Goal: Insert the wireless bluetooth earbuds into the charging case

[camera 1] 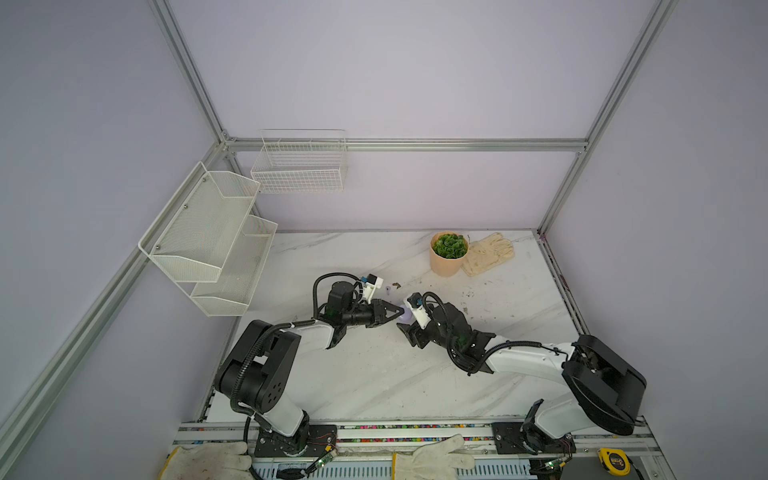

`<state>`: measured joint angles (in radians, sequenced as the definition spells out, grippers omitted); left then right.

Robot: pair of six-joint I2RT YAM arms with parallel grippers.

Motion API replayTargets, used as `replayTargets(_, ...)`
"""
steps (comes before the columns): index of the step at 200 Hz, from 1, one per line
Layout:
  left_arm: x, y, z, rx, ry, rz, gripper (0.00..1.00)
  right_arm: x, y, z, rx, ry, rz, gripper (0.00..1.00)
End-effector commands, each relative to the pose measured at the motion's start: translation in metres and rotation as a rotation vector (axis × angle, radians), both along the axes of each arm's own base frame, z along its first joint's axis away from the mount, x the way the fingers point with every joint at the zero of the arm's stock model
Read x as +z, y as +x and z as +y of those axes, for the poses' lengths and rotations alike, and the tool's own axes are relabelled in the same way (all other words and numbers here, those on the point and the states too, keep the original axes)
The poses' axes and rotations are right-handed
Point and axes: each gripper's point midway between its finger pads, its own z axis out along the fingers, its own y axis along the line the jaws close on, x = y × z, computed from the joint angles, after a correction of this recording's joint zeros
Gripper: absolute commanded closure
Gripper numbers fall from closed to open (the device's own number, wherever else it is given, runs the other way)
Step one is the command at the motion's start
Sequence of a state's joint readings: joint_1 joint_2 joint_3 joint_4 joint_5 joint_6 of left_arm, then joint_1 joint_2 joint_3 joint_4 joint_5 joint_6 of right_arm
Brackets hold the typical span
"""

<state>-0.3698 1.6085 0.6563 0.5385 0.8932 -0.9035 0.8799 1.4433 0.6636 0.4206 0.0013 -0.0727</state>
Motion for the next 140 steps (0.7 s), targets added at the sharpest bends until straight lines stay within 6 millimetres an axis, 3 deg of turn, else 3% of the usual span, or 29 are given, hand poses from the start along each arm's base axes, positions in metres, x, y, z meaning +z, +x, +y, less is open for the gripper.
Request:
replayTargets(1,0.014,-0.003,-0.002,-0.015,-0.029,-0.069,0.91,0.035,-0.010,-0.008,-0.009,0.049,0.020,0.25)
replayTargets(36,0.024,0.000,-0.001,-0.008,-0.026,-0.130,0.94,0.089,-0.027,-0.029,-0.026,0.143,0.024,0.24)
replayTargets(60,0.030,0.002,-0.003,-0.004,-0.027,-0.164,0.96,0.109,-0.024,-0.041,-0.047,0.181,0.039,0.24)
replayTargets(140,0.058,-0.006,-0.021,-0.044,-0.024,-0.358,1.00,0.112,-0.009,-0.058,-0.034,0.213,0.090,0.26)
